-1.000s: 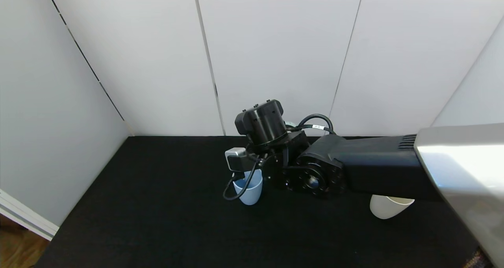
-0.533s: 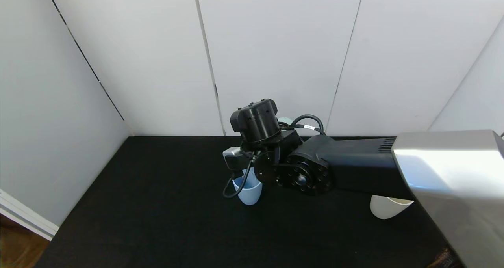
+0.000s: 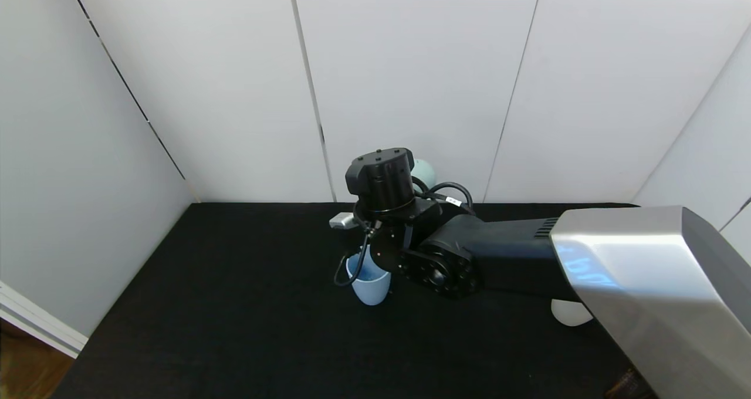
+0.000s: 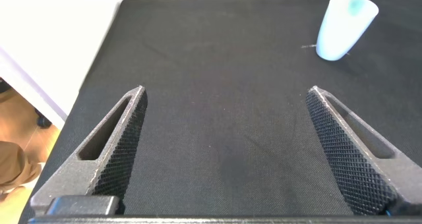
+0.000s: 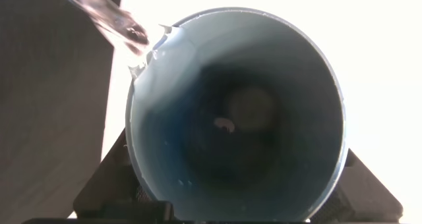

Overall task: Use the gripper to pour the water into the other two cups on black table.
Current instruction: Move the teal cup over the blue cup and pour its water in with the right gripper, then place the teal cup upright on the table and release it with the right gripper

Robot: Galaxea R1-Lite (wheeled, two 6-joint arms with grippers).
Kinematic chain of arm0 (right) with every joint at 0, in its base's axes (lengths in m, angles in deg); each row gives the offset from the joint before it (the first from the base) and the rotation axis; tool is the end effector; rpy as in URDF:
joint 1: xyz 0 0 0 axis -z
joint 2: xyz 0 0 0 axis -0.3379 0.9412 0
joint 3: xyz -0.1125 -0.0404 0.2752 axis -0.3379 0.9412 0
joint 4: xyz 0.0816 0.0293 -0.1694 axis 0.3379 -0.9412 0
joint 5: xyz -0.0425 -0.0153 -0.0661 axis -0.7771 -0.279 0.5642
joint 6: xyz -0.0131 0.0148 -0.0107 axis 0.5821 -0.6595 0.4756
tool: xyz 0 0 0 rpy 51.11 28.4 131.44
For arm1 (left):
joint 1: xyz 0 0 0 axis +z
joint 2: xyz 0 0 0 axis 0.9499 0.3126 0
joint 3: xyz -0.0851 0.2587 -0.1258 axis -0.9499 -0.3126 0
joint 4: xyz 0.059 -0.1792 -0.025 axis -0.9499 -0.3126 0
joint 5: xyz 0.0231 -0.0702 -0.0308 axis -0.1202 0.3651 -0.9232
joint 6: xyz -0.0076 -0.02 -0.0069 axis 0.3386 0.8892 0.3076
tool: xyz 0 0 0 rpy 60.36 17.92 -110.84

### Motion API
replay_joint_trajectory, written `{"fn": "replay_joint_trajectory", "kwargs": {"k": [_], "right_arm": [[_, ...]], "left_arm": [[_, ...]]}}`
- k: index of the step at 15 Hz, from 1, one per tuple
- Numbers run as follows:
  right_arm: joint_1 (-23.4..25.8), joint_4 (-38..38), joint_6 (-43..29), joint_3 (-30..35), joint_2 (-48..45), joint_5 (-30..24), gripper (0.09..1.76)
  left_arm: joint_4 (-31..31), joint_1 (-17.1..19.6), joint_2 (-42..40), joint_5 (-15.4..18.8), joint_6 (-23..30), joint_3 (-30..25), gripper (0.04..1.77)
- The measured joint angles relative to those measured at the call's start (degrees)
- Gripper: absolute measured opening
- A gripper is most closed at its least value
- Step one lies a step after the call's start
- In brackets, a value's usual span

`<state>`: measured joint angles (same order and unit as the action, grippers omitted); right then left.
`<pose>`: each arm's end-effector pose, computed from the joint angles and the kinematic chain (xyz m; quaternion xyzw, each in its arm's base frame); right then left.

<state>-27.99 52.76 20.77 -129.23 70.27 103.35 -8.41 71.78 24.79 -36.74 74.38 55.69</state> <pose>0.3496 0.3595 0.1716 -0.8118 0.0526 0.0516 0.5793 -0.0227 0.0000 0.0752 0.0000 0.0011 -0.0009 1.0000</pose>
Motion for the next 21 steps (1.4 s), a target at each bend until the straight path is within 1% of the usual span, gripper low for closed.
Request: {"fn": "replay_joint_trajectory", "kwargs": {"k": [3, 10, 13, 14, 16, 18, 20, 21], "right_arm": [[-0.09, 0.0, 0.18, 0.16, 0.11, 0.02, 1.21], [-0.3, -0.65, -3.12, 0.94, -1.46, -0.9, 1.21], [-0.6, -1.17, -8.36, 1.16, -2.51, -1.05, 1.21], [-0.61, -2.29, -11.22, 1.22, -2.93, -1.05, 1.21], [-0.61, -8.17, -20.52, 1.29, -4.11, -1.15, 1.21], [-0.55, -16.86, -33.09, 1.32, -5.96, -3.15, 1.21], [-0.22, -26.06, -46.97, 1.32, -8.5, -6.61, 1.21], [0.2, -29.12, -53.42, 1.29, -9.85, -8.4, 1.21]], "left_arm": [[0.0, 0.0, 0.02, 0.0, 0.0, 0.0, 1.72], [0.0, 0.0, 0.05, 0.0, 0.0, 0.0, 1.72], [-0.02, 0.0, 0.05, 0.0, 0.0, 0.0, 1.72], [0.0, 0.0, 0.05, 0.0, 0.0, 0.0, 1.72], [0.0, 0.0, 0.05, 0.0, 0.0, 0.0, 1.72], [0.0, 0.0, 0.05, 0.0, 0.0, 0.0, 1.72], [0.0, 0.0, 0.05, 0.0, 0.0, 0.0, 1.72], [0.0, 0.0, 0.05, 0.0, 0.0, 0.0, 1.72]]}}
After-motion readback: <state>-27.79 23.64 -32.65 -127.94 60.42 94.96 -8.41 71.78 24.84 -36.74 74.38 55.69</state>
